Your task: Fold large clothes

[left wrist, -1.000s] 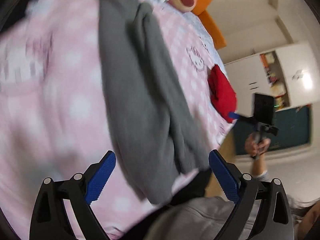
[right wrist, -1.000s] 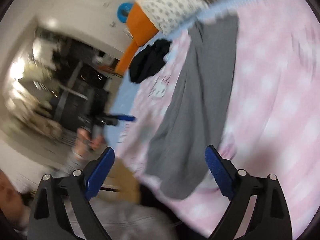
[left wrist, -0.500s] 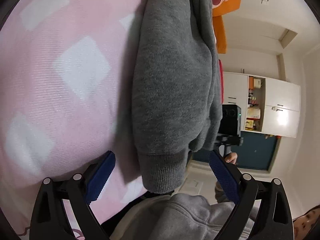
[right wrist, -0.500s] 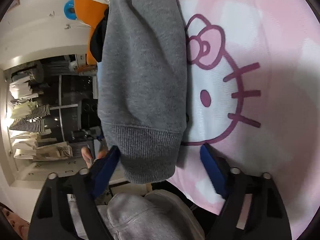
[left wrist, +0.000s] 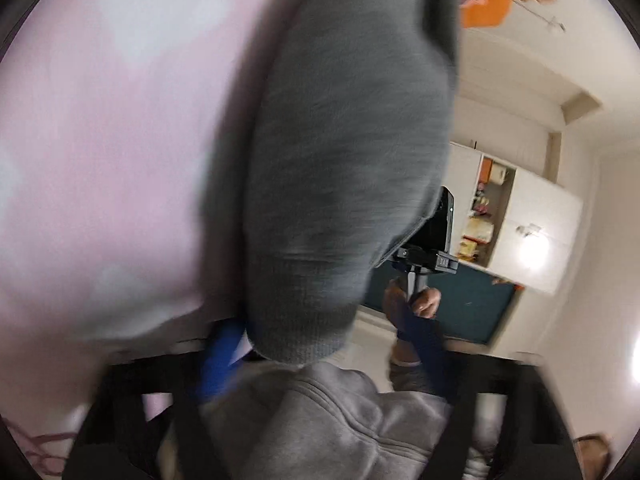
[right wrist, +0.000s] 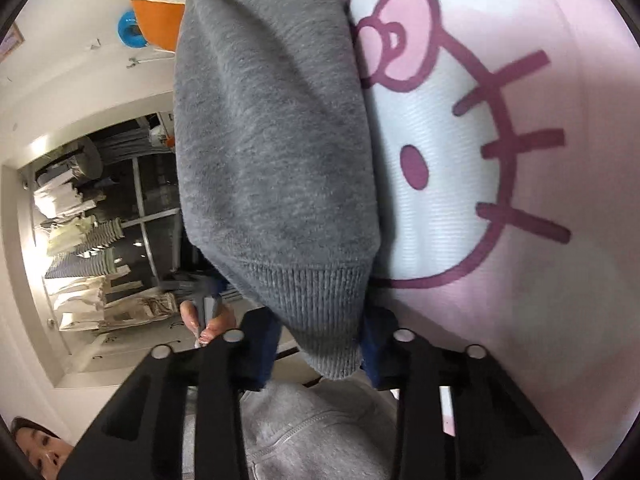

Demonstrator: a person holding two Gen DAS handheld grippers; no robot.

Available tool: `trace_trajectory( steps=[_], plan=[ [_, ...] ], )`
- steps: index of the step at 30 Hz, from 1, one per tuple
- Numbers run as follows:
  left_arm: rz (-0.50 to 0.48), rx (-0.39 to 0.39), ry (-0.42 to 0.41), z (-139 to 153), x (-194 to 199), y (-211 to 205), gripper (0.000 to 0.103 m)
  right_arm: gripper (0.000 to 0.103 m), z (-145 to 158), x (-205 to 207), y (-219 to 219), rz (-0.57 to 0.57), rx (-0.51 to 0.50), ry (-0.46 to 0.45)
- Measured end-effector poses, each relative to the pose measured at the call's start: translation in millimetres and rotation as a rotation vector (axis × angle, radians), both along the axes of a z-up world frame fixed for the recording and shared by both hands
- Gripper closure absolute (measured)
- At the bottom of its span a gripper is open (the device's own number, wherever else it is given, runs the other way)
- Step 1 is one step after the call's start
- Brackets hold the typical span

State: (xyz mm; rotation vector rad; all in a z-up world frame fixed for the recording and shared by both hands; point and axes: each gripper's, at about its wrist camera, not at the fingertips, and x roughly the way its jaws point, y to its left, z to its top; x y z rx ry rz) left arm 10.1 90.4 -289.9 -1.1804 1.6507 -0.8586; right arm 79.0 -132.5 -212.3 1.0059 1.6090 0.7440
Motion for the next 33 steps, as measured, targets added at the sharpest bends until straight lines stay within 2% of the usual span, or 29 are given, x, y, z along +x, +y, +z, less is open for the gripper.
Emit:
trace_trajectory(
  steps=[2, 4, 7, 9, 13, 17, 19, 20, 21, 22, 25, 27, 28, 29, 30, 32, 33],
  plan=[
    [0.029, -0.043, 0.073, -16, -4, -3, 0.085, 0.076, -2, 0, -3, -0.021, 0.033, 0.005],
    [0.063, -0.064, 0.076, -20, -6, -4, 0.087, 0.077, -2, -2, -6, -0.034, 0.058, 0.000],
    [0.105, -0.169, 0.084, -7, -6, -4, 0.089, 0.079, 2, -3, -15, -0.065, 0.104, 0.001],
    [0.118, -0.192, 0.036, 15, -1, -3, 0.089, 0.080, 11, 0, -15, -0.081, 0.132, -0.010],
    [0.141, -0.219, -0.077, 65, 24, 5, 0.089, 0.081, 47, 17, -13, -0.100, 0.190, -0.091],
    [0.158, -0.219, -0.215, 118, 73, 17, 0.089, 0.081, 97, 55, -15, -0.102, 0.211, -0.226],
    [0.166, -0.214, -0.262, 136, 101, 22, 0.089, 0.089, 121, 82, -16, -0.100, 0.204, -0.293],
    [0.165, -0.219, -0.275, 143, 119, 23, 0.089, 0.089, 130, 95, -20, -0.108, 0.198, -0.318],
    [0.167, -0.211, -0.283, 146, 137, 31, 0.095, 0.089, 138, 109, -22, -0.121, 0.186, -0.339],
    [0.164, -0.196, -0.301, 150, 156, 32, 0.097, 0.089, 145, 129, -22, -0.112, 0.174, -0.362],
    [0.207, -0.152, -0.313, 150, 213, 43, 0.097, 0.089, 147, 183, -24, -0.104, 0.088, -0.405],
    [0.226, -0.124, -0.308, 141, 235, 46, 0.098, 0.084, 142, 199, -27, -0.103, 0.044, -0.432],
    [0.214, -0.115, -0.326, 136, 239, 50, 0.098, 0.078, 144, 198, -30, -0.100, 0.035, -0.475],
    [0.193, -0.102, -0.353, 133, 234, 47, 0.093, 0.045, 147, 188, -33, -0.081, 0.026, -0.533],
    [0.145, -0.057, -0.414, 135, 226, 45, 0.075, 0.009, 149, 178, -39, -0.061, -0.001, -0.580],
    [0.074, -0.021, -0.446, 128, 209, 43, 0.050, 0.006, 152, 133, -44, 0.033, -0.118, -0.715],
    [0.050, -0.024, -0.426, 120, 196, 45, 0.050, 0.006, 151, 121, -42, 0.070, -0.139, -0.722]
  ],
)
